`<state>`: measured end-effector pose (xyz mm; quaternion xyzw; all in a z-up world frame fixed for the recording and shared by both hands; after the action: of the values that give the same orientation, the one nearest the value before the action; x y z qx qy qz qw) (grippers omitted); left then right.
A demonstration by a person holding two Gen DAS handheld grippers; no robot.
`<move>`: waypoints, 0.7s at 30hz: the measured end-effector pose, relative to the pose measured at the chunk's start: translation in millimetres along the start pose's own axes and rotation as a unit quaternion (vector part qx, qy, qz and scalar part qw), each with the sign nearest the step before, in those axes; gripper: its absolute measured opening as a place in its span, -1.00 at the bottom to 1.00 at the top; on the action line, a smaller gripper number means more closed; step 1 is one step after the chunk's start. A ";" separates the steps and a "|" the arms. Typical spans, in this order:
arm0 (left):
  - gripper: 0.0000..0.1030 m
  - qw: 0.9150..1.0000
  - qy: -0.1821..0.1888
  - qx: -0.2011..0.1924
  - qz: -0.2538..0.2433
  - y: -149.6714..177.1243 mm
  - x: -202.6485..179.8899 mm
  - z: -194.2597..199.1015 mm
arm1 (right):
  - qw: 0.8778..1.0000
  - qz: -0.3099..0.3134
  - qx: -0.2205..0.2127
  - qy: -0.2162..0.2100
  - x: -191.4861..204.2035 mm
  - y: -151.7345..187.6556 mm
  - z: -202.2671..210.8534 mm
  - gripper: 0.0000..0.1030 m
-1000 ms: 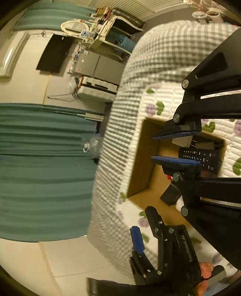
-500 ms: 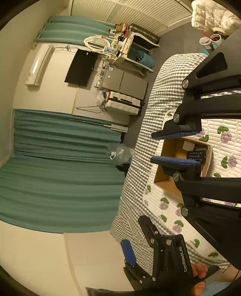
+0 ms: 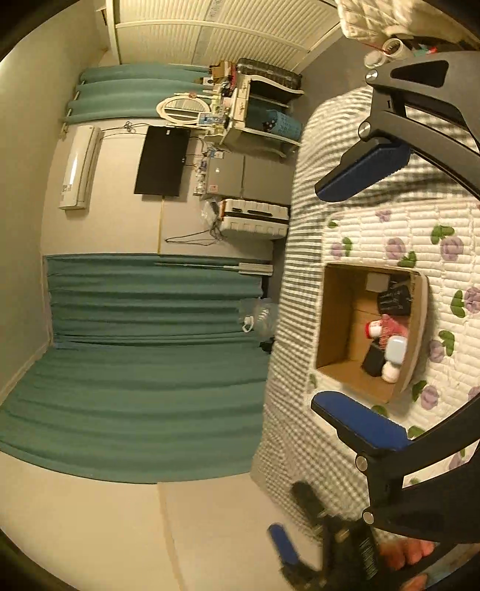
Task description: Organize rigid objects
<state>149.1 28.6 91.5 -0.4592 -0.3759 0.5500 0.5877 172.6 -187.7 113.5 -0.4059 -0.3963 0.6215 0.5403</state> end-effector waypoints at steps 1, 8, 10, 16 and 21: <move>1.00 1.000 -0.001 0.001 0.000 8.4 3.1 -1.3 | 1.000 0.001 0.006 0.000 2.2 10.4 -8.4 1.00; 1.00 1.000 -0.007 0.017 -0.002 52.9 9.9 -14.9 | 1.000 0.013 0.013 0.001 20.5 77.8 -38.4 1.00; 1.00 0.999 -0.016 0.023 -0.014 67.0 9.2 -18.8 | 1.000 0.015 0.024 0.002 24.8 90.5 -46.3 1.00; 1.00 0.998 0.002 0.054 -0.031 93.6 1.5 -34.5 | 0.997 -0.010 0.062 0.032 13.4 113.3 -61.6 1.00; 1.00 0.997 0.009 0.071 -0.022 101.6 -0.5 -43.3 | 0.996 -0.033 0.075 0.038 -1.0 116.7 -63.8 1.00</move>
<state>159.4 20.0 -18.2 -0.4129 -0.3407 0.5580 0.6341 191.4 -197.2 -17.8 -0.3744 -0.3412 0.6154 0.6039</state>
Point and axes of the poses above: each gripper's, at about its wrist camera, not at the fingertips, and z roughly against the way its jaws point, x to its left, y to its underside, the point moved 7 cm from there along -z, roughly the way its jaws point, and after that the axes turned 11 degrees about y, right-handed, at the moved point
